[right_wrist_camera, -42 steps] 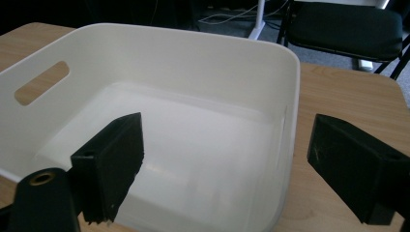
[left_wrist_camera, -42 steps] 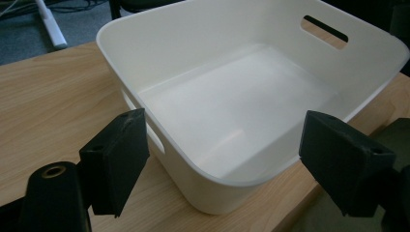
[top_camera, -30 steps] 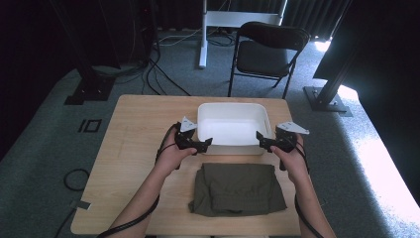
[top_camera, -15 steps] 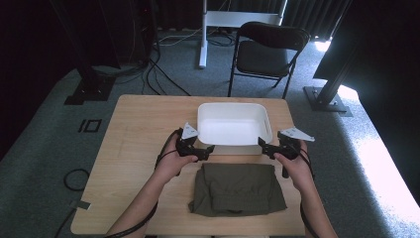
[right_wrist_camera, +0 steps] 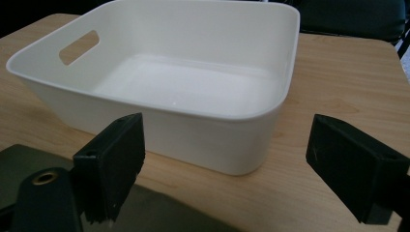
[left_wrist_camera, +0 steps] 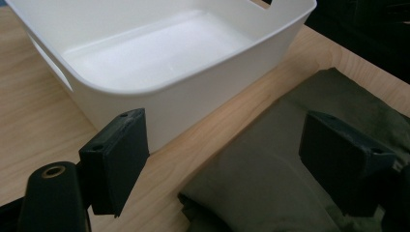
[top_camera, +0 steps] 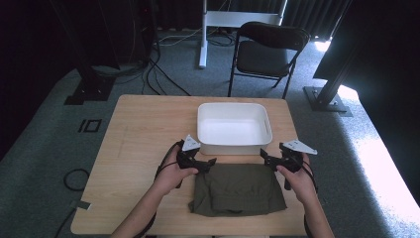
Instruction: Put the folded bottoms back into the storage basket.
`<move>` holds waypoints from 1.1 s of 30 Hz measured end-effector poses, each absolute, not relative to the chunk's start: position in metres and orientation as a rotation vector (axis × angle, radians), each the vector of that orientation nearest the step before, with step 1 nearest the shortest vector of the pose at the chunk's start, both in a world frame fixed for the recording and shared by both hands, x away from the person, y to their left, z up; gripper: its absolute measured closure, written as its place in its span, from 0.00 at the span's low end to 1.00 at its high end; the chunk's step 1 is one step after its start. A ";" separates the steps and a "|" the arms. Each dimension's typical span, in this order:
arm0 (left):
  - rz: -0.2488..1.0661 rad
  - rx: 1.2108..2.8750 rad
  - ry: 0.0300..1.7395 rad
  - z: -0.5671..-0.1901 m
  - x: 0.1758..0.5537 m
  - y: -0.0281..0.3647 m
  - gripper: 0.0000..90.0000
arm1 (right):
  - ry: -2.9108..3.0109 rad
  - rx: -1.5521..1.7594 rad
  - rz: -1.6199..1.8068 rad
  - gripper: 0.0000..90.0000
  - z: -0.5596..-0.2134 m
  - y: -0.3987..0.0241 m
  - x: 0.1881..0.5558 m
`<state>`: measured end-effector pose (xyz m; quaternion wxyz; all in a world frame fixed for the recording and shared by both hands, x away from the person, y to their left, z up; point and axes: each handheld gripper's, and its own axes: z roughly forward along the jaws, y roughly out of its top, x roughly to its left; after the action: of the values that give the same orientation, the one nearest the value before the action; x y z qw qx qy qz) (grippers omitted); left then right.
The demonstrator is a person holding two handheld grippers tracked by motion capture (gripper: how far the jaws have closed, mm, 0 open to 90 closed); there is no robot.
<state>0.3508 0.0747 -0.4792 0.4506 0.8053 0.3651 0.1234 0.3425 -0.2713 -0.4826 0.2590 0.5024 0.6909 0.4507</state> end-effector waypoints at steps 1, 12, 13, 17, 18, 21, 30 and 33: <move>0.305 1.991 0.902 -0.479 0.351 0.075 0.21 | 1.874 1.359 1.220 0.15 -0.484 -0.271 0.341; 0.263 2.021 0.915 -0.491 0.337 0.074 0.21 | 1.916 1.377 1.175 0.15 -0.500 -0.268 0.325; 0.254 2.023 0.915 -0.492 0.335 0.073 0.21 | 1.919 1.379 1.168 0.15 -0.502 -0.268 0.324; 0.261 1.996 0.971 -0.498 0.330 0.073 0.21 | 1.943 1.393 1.151 0.15 -0.509 -0.269 0.317; 0.262 1.995 0.975 -0.499 0.329 0.073 0.21 | 1.945 1.400 1.151 0.15 -0.511 -0.269 0.316; 0.240 2.009 0.984 -0.506 0.326 0.075 0.21 | 1.958 1.417 1.138 0.15 -0.518 -0.270 0.312; 0.233 2.027 1.024 -0.520 0.321 0.075 0.21 | 1.957 1.446 1.111 0.15 -0.533 -0.272 0.304; 0.229 2.032 1.044 -0.526 0.320 0.074 0.21 | 1.937 1.465 1.106 0.16 -0.536 -0.274 0.302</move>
<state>0.3197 0.0741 -0.5259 0.4104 0.8070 0.4148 0.0908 0.3025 -0.2743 -0.5362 0.2342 0.5335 0.7058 0.4030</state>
